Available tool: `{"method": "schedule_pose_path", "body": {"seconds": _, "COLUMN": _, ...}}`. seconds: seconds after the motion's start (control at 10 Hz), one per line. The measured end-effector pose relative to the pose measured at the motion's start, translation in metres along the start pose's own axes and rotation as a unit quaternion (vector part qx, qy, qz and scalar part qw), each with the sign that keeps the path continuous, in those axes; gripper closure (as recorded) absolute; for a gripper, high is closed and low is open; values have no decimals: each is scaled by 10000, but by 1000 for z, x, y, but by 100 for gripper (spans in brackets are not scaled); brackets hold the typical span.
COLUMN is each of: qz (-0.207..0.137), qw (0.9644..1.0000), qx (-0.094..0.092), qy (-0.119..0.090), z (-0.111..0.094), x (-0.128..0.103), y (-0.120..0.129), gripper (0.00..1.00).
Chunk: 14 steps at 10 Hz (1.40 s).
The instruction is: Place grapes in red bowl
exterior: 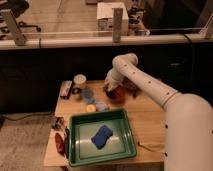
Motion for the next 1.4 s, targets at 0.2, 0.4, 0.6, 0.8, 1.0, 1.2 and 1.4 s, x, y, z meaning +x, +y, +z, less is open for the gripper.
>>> {"method": "schedule_pose_path", "body": {"seconds": 0.2, "qz": -2, "qw": 10000, "qx": -8, "qy": -2, "z": 0, "x": 0, "y": 0, "gripper": 71}}
{"method": "schedule_pose_path", "body": {"seconds": 0.4, "qz": -1, "qw": 10000, "qx": -16, "qy": -5, "z": 0, "x": 0, "y": 0, "gripper": 71}}
{"method": "schedule_pose_path", "body": {"seconds": 0.6, "qz": -10, "qw": 10000, "qx": -24, "qy": -11, "z": 1, "x": 0, "y": 0, "gripper": 71}}
{"method": "schedule_pose_path", "body": {"seconds": 0.8, "qz": -16, "qw": 10000, "qx": -29, "qy": -17, "z": 1, "x": 0, "y": 0, "gripper": 71}}
{"method": "schedule_pose_path", "body": {"seconds": 1.0, "qz": -16, "qw": 10000, "qx": -43, "qy": -26, "z": 1, "x": -1, "y": 1, "gripper": 71}}
{"method": "schedule_pose_path", "body": {"seconds": 1.2, "qz": -22, "qw": 10000, "qx": -46, "qy": -32, "z": 1, "x": -1, "y": 0, "gripper": 71}}
{"method": "schedule_pose_path", "body": {"seconds": 1.4, "qz": -32, "qw": 10000, "qx": -55, "qy": -41, "z": 2, "x": -2, "y": 0, "gripper": 71}}
